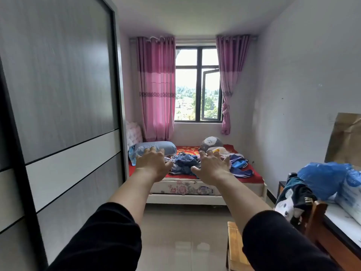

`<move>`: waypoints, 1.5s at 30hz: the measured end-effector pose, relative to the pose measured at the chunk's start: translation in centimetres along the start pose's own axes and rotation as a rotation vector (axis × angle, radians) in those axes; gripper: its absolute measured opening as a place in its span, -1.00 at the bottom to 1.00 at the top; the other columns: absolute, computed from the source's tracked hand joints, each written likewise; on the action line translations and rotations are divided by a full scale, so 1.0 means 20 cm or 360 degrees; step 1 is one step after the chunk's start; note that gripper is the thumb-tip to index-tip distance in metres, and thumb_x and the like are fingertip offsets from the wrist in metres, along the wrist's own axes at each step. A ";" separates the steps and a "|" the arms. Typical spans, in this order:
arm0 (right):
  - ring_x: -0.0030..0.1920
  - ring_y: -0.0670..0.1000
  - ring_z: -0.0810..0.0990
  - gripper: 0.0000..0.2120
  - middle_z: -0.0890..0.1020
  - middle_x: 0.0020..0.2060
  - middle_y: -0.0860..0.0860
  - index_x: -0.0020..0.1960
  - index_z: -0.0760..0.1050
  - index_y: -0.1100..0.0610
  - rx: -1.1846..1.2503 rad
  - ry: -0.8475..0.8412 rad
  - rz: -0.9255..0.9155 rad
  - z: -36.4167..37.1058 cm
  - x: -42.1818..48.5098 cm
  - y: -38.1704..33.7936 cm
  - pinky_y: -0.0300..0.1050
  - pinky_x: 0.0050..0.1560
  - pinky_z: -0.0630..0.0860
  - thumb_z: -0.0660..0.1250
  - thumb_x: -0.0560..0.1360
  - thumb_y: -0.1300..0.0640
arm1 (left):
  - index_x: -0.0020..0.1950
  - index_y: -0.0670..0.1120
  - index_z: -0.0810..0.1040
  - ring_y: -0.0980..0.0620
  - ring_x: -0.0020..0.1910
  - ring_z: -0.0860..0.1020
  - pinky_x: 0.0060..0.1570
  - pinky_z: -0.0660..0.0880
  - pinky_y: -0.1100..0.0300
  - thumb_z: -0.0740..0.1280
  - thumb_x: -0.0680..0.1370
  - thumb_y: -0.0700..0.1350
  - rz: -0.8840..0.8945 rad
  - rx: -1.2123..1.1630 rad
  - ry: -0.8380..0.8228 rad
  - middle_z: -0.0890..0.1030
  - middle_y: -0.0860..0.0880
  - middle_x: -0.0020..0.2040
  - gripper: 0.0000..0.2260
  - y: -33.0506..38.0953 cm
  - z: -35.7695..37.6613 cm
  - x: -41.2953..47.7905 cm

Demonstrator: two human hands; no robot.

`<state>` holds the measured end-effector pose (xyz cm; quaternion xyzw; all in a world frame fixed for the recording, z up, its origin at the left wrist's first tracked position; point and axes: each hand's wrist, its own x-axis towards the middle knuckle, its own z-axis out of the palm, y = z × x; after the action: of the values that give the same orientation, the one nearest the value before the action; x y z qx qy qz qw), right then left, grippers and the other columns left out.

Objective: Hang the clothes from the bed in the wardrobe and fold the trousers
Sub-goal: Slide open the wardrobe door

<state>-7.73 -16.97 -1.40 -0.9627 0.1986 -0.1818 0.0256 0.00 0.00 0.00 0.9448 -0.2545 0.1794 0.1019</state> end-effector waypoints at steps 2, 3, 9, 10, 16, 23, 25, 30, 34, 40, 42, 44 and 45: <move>0.48 0.16 0.17 -0.32 0.26 0.48 0.07 0.51 0.14 0.03 -0.0025 0.0006 0.0007 0.05 0.10 -0.01 0.39 0.41 0.08 0.20 0.51 -0.27 | 0.48 -0.06 0.26 -0.13 0.44 0.25 0.34 0.29 -0.13 0.10 0.57 0.19 -0.0027 0.0035 -0.0025 0.30 -0.13 0.47 -0.45 -0.03 0.05 0.09; 0.48 0.16 0.18 -0.33 0.27 0.47 0.07 0.51 0.16 0.03 -0.0029 -0.0002 0.0004 0.08 0.16 -0.01 0.39 0.41 0.09 0.20 0.51 -0.26 | 0.48 -0.06 0.26 -0.13 0.44 0.25 0.34 0.28 -0.13 0.10 0.57 0.19 -0.0028 0.0048 -0.0031 0.29 -0.13 0.48 -0.45 -0.04 0.09 0.15; 0.45 0.14 0.19 -0.35 0.27 0.45 0.07 0.49 0.18 0.06 0.0009 -0.0052 -0.0075 0.27 0.65 0.02 0.29 0.38 0.15 0.21 0.52 -0.22 | 0.49 -0.04 0.24 -0.15 0.45 0.21 0.35 0.27 -0.14 0.10 0.57 0.18 -0.0110 0.0058 -0.0074 0.30 -0.14 0.46 -0.46 -0.12 0.31 0.59; 0.46 0.14 0.19 -0.35 0.27 0.45 0.07 0.49 0.17 0.06 0.0009 -0.0054 -0.0092 0.30 0.75 0.03 0.30 0.38 0.13 0.21 0.52 -0.22 | 0.48 -0.04 0.25 -0.14 0.44 0.23 0.35 0.27 -0.14 0.10 0.57 0.19 -0.0129 0.0072 -0.0080 0.30 -0.14 0.46 -0.46 -0.14 0.35 0.68; 0.43 0.14 0.23 -0.34 0.30 0.43 0.07 0.48 0.19 0.06 -0.0013 -0.0040 -0.0128 0.45 1.40 0.10 0.30 0.39 0.14 0.24 0.51 -0.23 | 0.48 -0.02 0.27 -0.14 0.42 0.25 0.33 0.31 -0.11 0.11 0.58 0.18 -0.0183 0.0081 -0.0075 0.31 -0.14 0.44 -0.48 -0.17 0.53 1.27; 0.47 0.16 0.14 -0.35 0.23 0.46 0.09 0.50 0.15 0.08 0.0054 -0.0177 -0.0297 0.79 2.02 -0.02 0.29 0.40 0.14 0.22 0.53 -0.18 | 0.45 -0.03 0.28 -0.14 0.41 0.26 0.30 0.31 -0.10 0.10 0.56 0.17 -0.0364 0.0188 -0.0124 0.31 -0.13 0.44 -0.49 -0.40 0.83 1.80; 0.45 0.16 0.17 -0.36 0.26 0.44 0.10 0.48 0.17 0.08 0.0053 -0.0179 -0.0338 0.90 2.20 -0.07 0.26 0.38 0.16 0.24 0.52 -0.17 | 0.44 -0.02 0.29 -0.12 0.40 0.27 0.26 0.32 -0.08 0.10 0.56 0.17 -0.0397 0.0224 -0.0129 0.30 -0.10 0.44 -0.50 -0.49 0.90 1.94; 0.44 0.16 0.19 -0.37 0.27 0.43 0.09 0.48 0.18 0.07 0.0107 -0.0222 -0.0453 1.17 2.66 -0.27 0.24 0.36 0.22 0.24 0.52 -0.19 | 0.45 -0.01 0.29 -0.10 0.39 0.27 0.23 0.32 -0.06 0.11 0.56 0.17 -0.0500 0.0320 -0.0056 0.30 -0.09 0.43 -0.50 -0.78 1.03 2.26; 0.42 0.14 0.22 -0.42 0.31 0.40 0.08 0.44 0.22 0.07 0.0179 -0.0138 -0.0699 1.28 3.04 -0.57 0.26 0.33 0.18 0.23 0.52 -0.17 | 0.46 -0.02 0.26 -0.12 0.45 0.18 0.33 0.24 -0.11 0.09 0.57 0.16 -0.0613 0.0405 -0.0018 0.22 -0.11 0.49 -0.50 -1.07 1.12 2.51; 0.38 0.12 0.26 -0.46 0.34 0.36 0.06 0.40 0.26 0.06 0.0353 0.0024 -0.1043 1.42 3.47 -0.98 0.23 0.30 0.20 0.24 0.51 -0.15 | 0.53 -0.03 0.07 -0.14 0.52 0.04 0.43 0.12 -0.15 0.11 0.57 0.05 -0.0718 0.0484 0.0215 0.02 -0.15 0.56 -0.45 -1.41 1.23 2.84; 0.37 0.12 0.29 -0.46 0.32 0.37 0.06 0.42 0.23 0.07 0.0449 0.0072 -0.1103 1.50 3.58 -1.10 0.20 0.30 0.23 0.22 0.52 -0.14 | 0.55 -0.01 -0.01 -0.14 0.53 -0.01 0.44 0.08 -0.17 0.09 0.58 0.03 -0.0739 0.0584 0.0295 -0.04 -0.14 0.57 -0.43 -1.51 1.26 2.91; 0.37 0.12 0.30 -0.45 0.31 0.38 0.06 0.44 0.19 0.08 0.0573 0.0113 -0.1161 1.58 3.69 -1.23 0.16 0.29 0.26 0.19 0.54 -0.13 | 0.57 0.00 -0.08 -0.13 0.54 -0.10 0.46 -0.02 -0.18 0.06 0.58 0.01 -0.0787 0.0673 0.0376 -0.12 -0.14 0.57 -0.41 -1.63 1.29 2.96; 0.39 0.12 0.28 -0.43 0.28 0.41 0.07 0.46 0.16 0.08 0.0608 0.0144 -0.1222 1.62 3.74 -1.29 0.14 0.29 0.27 0.19 0.54 -0.13 | 0.57 0.00 -0.12 -0.13 0.55 -0.15 0.46 -0.08 -0.19 0.05 0.58 0.01 -0.0812 0.0726 0.0397 -0.17 -0.13 0.57 -0.40 -1.69 1.31 2.97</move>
<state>77.49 -23.18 -3.07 -0.9358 -0.2103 -0.2537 0.1252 72.95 -5.13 -4.20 0.9472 0.0505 0.3143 -0.0396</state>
